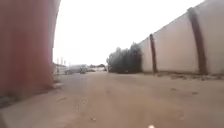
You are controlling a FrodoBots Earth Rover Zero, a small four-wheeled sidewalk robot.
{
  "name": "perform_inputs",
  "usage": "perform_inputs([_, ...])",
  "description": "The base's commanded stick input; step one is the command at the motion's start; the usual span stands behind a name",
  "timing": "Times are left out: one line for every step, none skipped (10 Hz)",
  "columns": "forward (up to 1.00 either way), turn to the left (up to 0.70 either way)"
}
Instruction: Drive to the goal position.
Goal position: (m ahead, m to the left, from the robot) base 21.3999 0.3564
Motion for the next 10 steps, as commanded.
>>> perform_inputs([1.00, 0.00])
perform_inputs([1.00, 0.00])
perform_inputs([1.00, 0.00])
perform_inputs([1.00, 0.00])
perform_inputs([1.00, 0.00])
perform_inputs([1.00, 0.00])
perform_inputs([1.00, 0.00])
perform_inputs([1.00, 0.00])
perform_inputs([1.00, 0.00])
perform_inputs([1.00, 0.00])
